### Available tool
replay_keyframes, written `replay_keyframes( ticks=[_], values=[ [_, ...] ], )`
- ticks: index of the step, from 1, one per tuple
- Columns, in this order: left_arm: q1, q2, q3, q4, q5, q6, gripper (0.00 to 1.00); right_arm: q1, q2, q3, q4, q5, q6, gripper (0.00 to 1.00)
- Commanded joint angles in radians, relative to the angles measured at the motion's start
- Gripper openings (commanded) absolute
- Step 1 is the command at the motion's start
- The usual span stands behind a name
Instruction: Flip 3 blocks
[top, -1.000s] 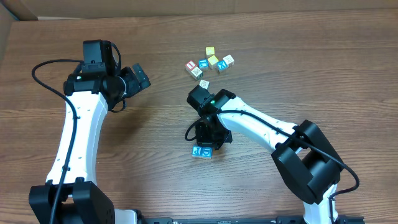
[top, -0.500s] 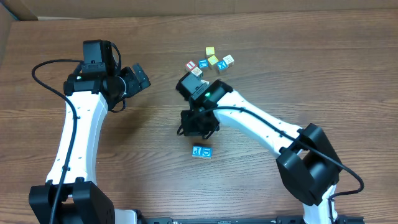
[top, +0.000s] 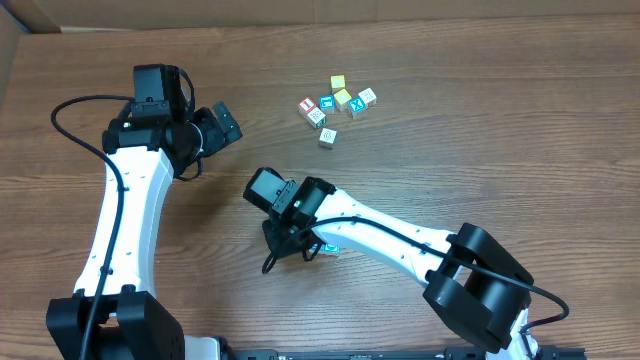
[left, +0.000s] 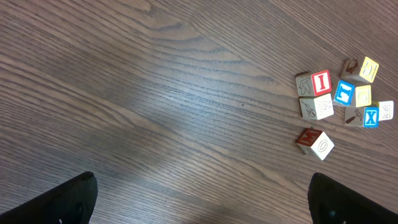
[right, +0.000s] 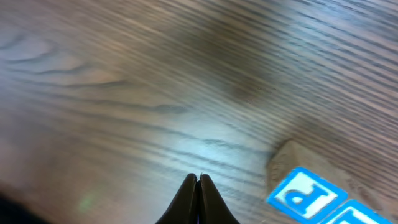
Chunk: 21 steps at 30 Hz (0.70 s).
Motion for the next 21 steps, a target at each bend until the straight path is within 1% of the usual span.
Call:
replay_keyframes(
  ticks=[1,3,8,13,21],
  values=[
    [0.003,-0.006,0.008,0.001,-0.004,0.011,1.00,0.014,-0.029,-0.033,0.024,0.106,0.027,0.04],
    [0.003,-0.006,0.008,0.001,-0.004,0.011,1.00,0.016,-0.029,-0.052,0.040,0.123,0.052,0.04],
    [0.003,-0.006,0.008,0.001,-0.004,0.011,1.00,0.016,-0.029,-0.085,0.056,0.147,0.054,0.04],
    [0.003,-0.006,0.008,0.001,-0.004,0.011,1.00,0.016,-0.029,-0.092,0.034,0.146,0.088,0.04],
    [0.003,-0.006,0.008,0.001,-0.004,0.011,1.00,0.016,-0.029,-0.092,-0.021,0.146,0.087,0.04]
  ],
)
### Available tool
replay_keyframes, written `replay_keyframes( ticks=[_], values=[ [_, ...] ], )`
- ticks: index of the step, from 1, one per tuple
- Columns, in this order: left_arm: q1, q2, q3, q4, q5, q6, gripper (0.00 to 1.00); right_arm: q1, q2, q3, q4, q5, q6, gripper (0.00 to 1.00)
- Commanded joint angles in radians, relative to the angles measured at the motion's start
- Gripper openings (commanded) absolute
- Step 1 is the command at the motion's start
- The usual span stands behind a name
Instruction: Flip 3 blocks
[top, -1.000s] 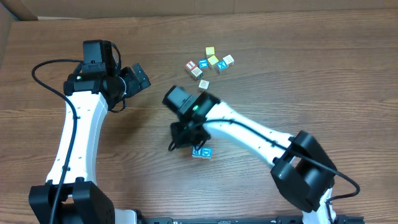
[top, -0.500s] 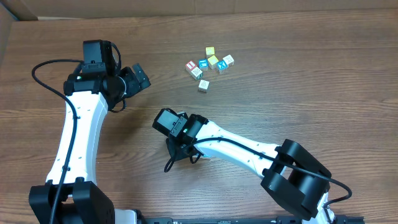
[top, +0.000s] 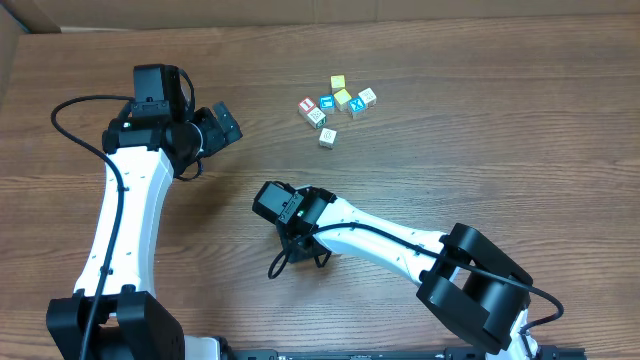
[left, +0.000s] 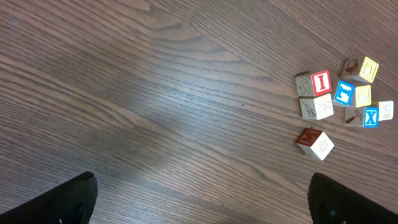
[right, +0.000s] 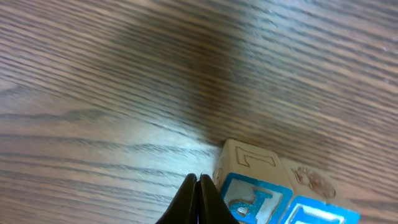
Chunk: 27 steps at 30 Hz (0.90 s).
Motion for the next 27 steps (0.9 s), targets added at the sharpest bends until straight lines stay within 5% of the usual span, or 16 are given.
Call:
replay_keyframes(
  ticks=[1,12,19,27],
  values=[
    [0.003,-0.006,0.008,0.001,-0.004,0.011,1.00,0.007,-0.029,-0.006,-0.016,0.018,0.011,0.04],
    [0.003,-0.006,0.008,0.001,-0.004,0.011,1.00,-0.003,-0.029,0.066,-0.031,0.002,-0.043,0.04],
    [0.003,-0.006,0.008,0.002,-0.004,0.011,1.00,-0.094,-0.029,0.269,-0.179,0.005,-0.060,0.08],
    [0.003,-0.006,0.008,0.001,-0.004,0.011,1.00,-0.213,-0.029,0.241,-0.387,-0.038,-0.048,0.07]
  ],
)
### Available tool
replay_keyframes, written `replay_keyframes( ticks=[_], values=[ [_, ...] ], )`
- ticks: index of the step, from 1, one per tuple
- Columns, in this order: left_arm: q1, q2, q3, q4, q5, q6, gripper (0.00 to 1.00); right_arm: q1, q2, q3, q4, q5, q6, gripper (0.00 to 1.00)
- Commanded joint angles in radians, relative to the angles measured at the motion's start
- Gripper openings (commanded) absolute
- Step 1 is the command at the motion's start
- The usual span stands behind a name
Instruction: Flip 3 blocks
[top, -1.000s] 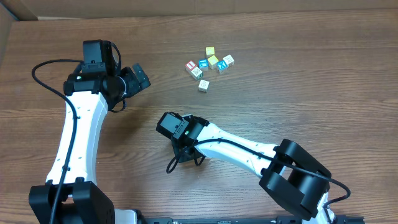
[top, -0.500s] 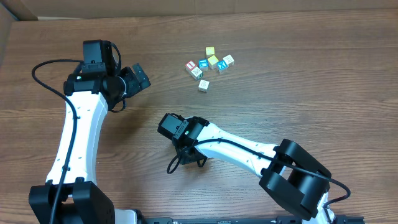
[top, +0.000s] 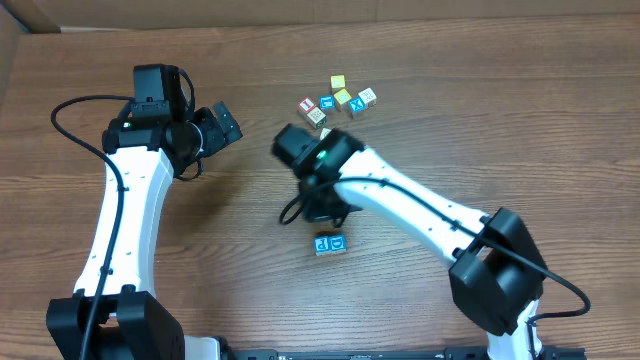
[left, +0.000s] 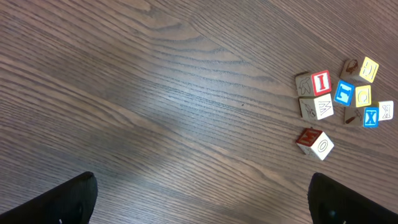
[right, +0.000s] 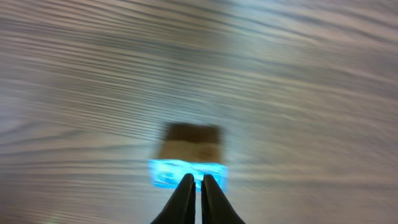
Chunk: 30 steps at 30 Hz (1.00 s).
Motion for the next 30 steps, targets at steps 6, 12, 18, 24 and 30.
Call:
replay_keyframes(
  ticks=[6,12,18,24,30],
  values=[
    [0.003,-0.006,0.008,0.001,-0.004,0.011,1.00,-0.096,-0.024,-0.129,-0.020,-0.023,0.086,0.07],
    [0.003,-0.006,0.008,0.002,-0.004,0.011,1.00,-0.091,-0.024,-0.233,0.066,-0.114,0.087,0.07],
    [0.003,-0.006,0.008,0.002,-0.004,0.011,1.00,-0.067,-0.024,-0.303,0.162,-0.218,0.087,0.07],
    [0.003,-0.006,0.008,0.001,-0.004,0.011,1.00,-0.061,-0.024,-0.311,0.167,-0.229,0.089,0.07],
    [0.003,-0.006,0.008,0.002,-0.004,0.011,1.00,-0.061,-0.024,-0.311,0.177,-0.257,0.113,0.07]
  ],
)
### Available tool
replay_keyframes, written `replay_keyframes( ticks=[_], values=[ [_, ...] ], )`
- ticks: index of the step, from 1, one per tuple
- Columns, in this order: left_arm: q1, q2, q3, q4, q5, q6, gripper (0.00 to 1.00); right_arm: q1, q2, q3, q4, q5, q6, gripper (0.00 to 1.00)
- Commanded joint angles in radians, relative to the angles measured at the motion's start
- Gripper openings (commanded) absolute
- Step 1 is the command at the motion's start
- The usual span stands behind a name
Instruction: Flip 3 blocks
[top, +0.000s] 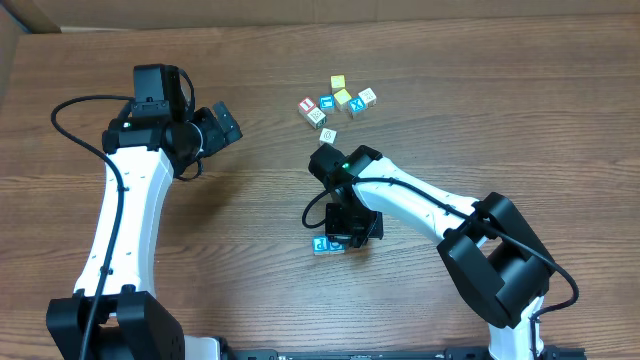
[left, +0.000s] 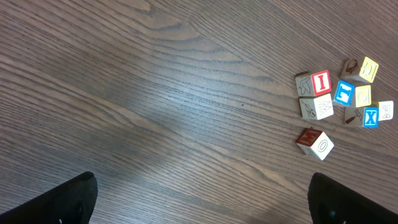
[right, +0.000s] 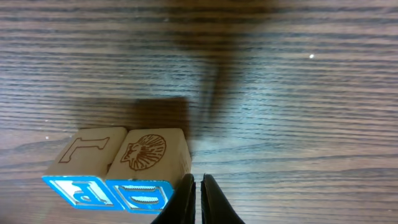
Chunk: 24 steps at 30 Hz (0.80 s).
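Observation:
Two wooden blocks lie side by side near the table's front (top: 322, 246). In the right wrist view the left one (right: 87, 162) shows an L on top and a blue P in front. The right one (right: 149, 155) shows a shell on top and a blue face in front. My right gripper (right: 198, 199) is shut and empty, its tips low against the shell block's right side; overhead it covers part of the pair (top: 350, 226). My left gripper (left: 202, 208) hangs open and empty, high at the left (top: 215, 125).
A cluster of several lettered blocks (top: 340, 100) lies at the back centre, with a red I block (left: 320, 82) and a blue X block (left: 371, 116) among them. A single red and white block (left: 315, 143) sits just in front of the cluster.
My right gripper was up and back from the block pair, which lay in plain view. Now it is down at the pair's right side, still shut. The left arm has not moved.
My right gripper was shut and low to the left of the block pair, then right against the pair's left end. It was later higher and farther back over the table. Now it sits at the pair's right end. The far cluster and left arm stayed put.

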Motion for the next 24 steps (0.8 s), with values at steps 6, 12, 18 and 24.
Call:
replay_keyframes(
  ticks=[6,12,18,24],
  values=[
    [0.003,-0.006,0.008,0.001,-0.004,0.011,1.00,0.003,-0.024,-0.006,0.015,-0.034,0.018,0.08],
    [0.003,-0.006,0.008,0.002,-0.004,0.011,1.00,-0.032,-0.024,-0.003,-0.001,-0.016,0.010,0.08],
    [0.003,-0.006,0.008,0.001,-0.004,0.011,1.00,-0.134,-0.024,0.056,-0.061,-0.016,-0.084,0.16],
    [0.003,-0.006,0.008,0.001,-0.004,0.011,1.00,-0.238,-0.024,0.082,0.016,0.008,-0.152,0.57]
  ],
)
